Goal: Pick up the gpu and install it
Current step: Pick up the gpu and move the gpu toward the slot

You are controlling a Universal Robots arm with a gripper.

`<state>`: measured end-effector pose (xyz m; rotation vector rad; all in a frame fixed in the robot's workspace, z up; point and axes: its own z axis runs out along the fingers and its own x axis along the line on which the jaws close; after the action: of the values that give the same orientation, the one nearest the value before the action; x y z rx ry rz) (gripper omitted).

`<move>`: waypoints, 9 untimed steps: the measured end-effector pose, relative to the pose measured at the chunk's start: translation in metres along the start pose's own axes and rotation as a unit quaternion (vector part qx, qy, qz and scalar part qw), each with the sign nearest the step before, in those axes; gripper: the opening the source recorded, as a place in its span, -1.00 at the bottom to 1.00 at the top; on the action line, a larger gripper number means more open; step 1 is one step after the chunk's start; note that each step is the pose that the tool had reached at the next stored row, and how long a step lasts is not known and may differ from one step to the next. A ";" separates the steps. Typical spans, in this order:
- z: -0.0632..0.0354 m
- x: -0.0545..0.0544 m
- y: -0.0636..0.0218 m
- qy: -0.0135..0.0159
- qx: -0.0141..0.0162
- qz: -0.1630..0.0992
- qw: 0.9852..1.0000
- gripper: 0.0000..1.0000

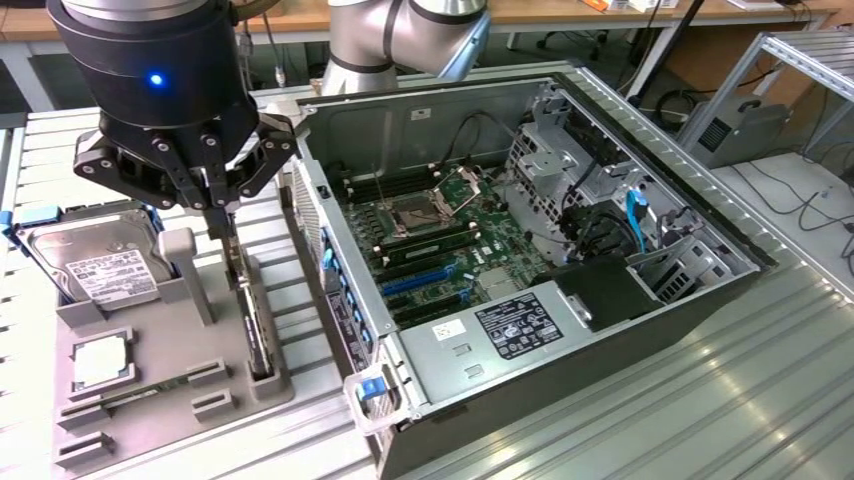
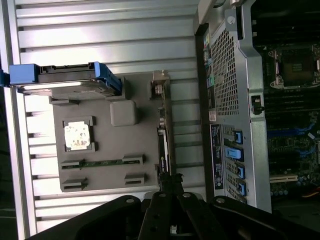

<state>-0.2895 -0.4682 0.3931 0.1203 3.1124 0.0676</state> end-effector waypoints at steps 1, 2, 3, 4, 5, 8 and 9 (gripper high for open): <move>0.0000 0.000 0.0000 0.000 0.000 0.000 1.000 -0.79; 0.0000 0.000 0.0000 0.000 0.000 0.000 1.000 -0.79; 0.0000 0.000 0.0000 0.000 0.000 0.000 1.000 -0.79; 0.0000 0.000 0.0000 0.000 0.000 0.000 1.000 -0.79; 0.0000 0.000 0.0000 0.000 0.000 0.000 1.000 -0.77; 0.0000 0.000 0.0000 0.000 0.000 0.000 1.000 -0.53; 0.0000 0.000 0.0000 0.000 0.000 0.000 1.000 -0.41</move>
<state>-0.2895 -0.4682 0.3931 0.1203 3.1123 0.0676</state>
